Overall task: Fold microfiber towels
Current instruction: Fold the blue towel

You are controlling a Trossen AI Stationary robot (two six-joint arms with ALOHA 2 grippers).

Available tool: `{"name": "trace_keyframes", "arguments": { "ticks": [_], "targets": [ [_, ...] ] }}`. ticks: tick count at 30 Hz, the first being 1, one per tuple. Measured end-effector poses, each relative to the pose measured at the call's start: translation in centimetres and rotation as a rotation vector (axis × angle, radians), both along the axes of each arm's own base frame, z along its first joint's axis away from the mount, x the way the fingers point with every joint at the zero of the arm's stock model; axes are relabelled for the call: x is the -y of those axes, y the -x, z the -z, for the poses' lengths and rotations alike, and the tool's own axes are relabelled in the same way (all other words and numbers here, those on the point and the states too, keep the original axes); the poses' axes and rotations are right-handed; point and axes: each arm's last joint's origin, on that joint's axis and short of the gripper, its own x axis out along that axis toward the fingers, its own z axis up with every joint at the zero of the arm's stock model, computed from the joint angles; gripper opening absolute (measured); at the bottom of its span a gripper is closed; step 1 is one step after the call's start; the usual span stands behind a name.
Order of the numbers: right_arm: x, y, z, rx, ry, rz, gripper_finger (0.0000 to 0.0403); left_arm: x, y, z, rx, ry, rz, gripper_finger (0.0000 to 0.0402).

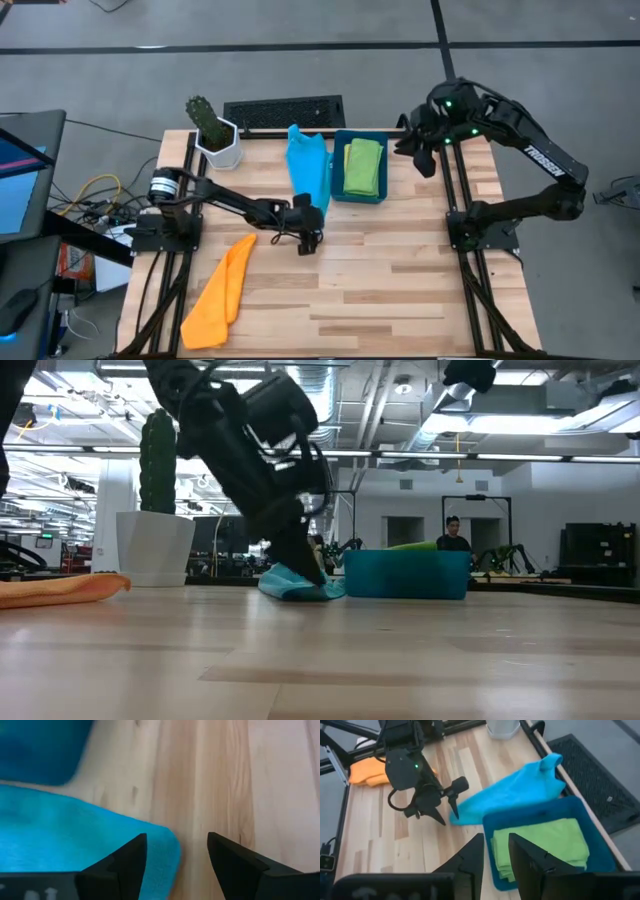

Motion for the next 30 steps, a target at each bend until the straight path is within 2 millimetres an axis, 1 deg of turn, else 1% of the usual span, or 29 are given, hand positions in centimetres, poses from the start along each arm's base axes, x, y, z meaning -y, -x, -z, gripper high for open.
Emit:
{"name": "trace_keyframes", "arguments": {
  "ticks": [2, 4, 6, 9, 10, 12, 15, 16, 18, 20, 22, 27, 30],
  "targets": [
    [-0.2, 0.0, 0.1, -0.008, -0.005, -0.009, 0.0114, 0.2, 0.0, 0.8, -0.022, -0.029, -0.028, 0.0204],
    [-0.3, -0.1, 0.1, -0.008, -0.012, -0.012, 0.0114, 0.2, -0.1, 1.1, -0.019, -0.056, -0.073, 0.0203],
    [-0.5, -0.1, 0.1, -0.007, -0.023, -0.012, 0.0114, 0.1, -0.1, 1.1, -0.020, -0.038, -0.100, 0.0202],
    [-0.7, -0.2, 0.1, -0.009, -0.033, -0.015, 0.0114, 0.0, 0.0, 1.1, -0.016, -0.024, -0.134, 0.0181],
    [-0.8, -0.3, 0.1, -0.009, -0.037, -0.016, 0.0114, -0.1, 0.0, 1.1, -0.015, -0.023, -0.151, 0.0166],
    [-1.0, -0.4, 0.2, -0.012, -0.047, -0.019, 0.0114, -0.1, 0.1, 1.2, -0.025, -0.011, -0.186, 0.0125],
    [-1.3, -0.8, 1.1, -0.043, -0.069, -0.035, 0.0114, -0.1, 0.4, 1.4, -0.047, 0.020, -0.233, 0.0041],
    [-1.4, -1.0, 1.5, -0.056, -0.080, -0.038, 0.0114, -0.1, 0.5, 1.4, -0.053, 0.030, -0.246, 0.0022],
    [-1.6, -1.4, 2.6, -0.072, -0.101, -0.044, 0.0114, 0.0, 0.6, 1.5, -0.062, 0.064, -0.256, 0.0011],
    [-1.8, -2.1, 3.8, -0.083, -0.117, -0.055, 0.0114, 0.6, 0.8, 1.6, -0.082, 0.092, -0.253, 0.0005],
    [-2.2, -2.9, 5.0, -0.078, -0.118, -0.080, 0.0114, 1.7, 1.1, 1.7, -0.113, 0.087, -0.248, 0.0003],
    [-3.7, -5.8, 8.2, 0.006, -0.107, -0.162, 0.0114, 5.2, 2.6, 2.0, -0.210, 0.048, -0.184, 0.0001],
    [-4.6, -7.3, 9.6, 0.052, -0.111, -0.194, 0.0114, 7.4, 3.5, 2.1, -0.238, 0.020, -0.155, 0.0001]
  ]
}}
